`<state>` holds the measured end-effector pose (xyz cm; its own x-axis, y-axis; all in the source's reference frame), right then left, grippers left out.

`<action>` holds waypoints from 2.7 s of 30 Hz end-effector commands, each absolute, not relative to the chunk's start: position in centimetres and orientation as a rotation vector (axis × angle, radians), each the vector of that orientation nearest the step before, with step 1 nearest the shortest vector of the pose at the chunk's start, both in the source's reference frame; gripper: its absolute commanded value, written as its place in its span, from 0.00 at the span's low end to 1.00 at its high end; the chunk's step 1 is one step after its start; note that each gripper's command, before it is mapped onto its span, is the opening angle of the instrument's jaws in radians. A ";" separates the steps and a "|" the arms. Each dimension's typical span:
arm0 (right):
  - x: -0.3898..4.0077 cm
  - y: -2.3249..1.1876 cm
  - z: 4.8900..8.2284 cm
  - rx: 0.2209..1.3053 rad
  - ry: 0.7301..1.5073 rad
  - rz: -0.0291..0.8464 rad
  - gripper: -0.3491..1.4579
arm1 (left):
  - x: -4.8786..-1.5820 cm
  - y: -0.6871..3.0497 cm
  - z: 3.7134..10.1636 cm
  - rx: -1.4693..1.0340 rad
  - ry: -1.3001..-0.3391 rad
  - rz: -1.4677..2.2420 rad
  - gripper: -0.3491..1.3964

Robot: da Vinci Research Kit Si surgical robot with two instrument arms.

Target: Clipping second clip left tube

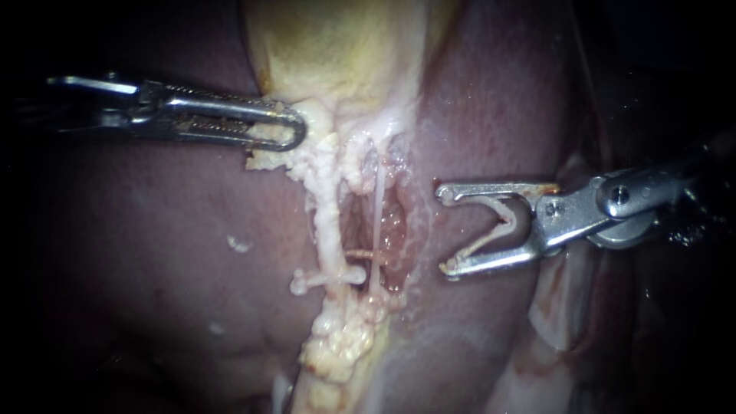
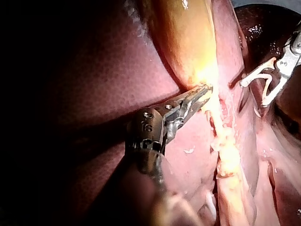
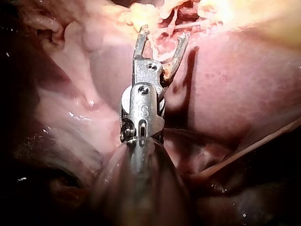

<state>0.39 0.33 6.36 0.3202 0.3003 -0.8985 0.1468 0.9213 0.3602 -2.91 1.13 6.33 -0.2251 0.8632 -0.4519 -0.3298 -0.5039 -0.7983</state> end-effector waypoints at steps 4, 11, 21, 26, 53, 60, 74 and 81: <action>0.39 0.33 6.35 0.415 1.252 0.105 0.47 | -2.84 1.15 6.25 -1.182 -0.725 1.836 0.00; 0.40 0.33 6.35 0.420 1.253 0.102 0.47 | -2.62 1.26 5.79 -1.224 -0.758 1.790 0.00; 0.53 0.32 6.33 0.435 1.258 0.095 0.47 | -2.43 1.30 5.61 -1.237 -0.754 1.771 0.00; 0.74 0.26 6.33 0.454 1.260 0.096 0.47 | -2.44 1.29 5.64 -1.238 -0.753 1.773 0.00; 1.75 -0.01 6.68 0.569 1.257 0.095 0.46 | -2.48 1.26 5.67 -1.238 -0.747 1.773 0.00; 1.90 -0.04 6.74 0.610 1.275 0.083 0.45 | -2.49 1.26 5.67 -1.238 -0.747 1.773 0.00; 2.29 -0.05 6.84 0.678 1.336 0.103 0.44 | -2.52 1.26 5.69 -1.237 -0.744 1.773 0.00; 2.28 -0.12 6.75 0.696 1.342 0.099 0.44 | -2.52 1.26 5.70 -1.238 -0.744 1.773 0.00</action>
<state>2.28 -0.14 6.74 0.2554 0.4515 -0.8550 0.3237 0.7933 0.5156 -2.52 1.26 5.70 -0.1711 0.8765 -0.4500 -0.2939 -0.4814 -0.8258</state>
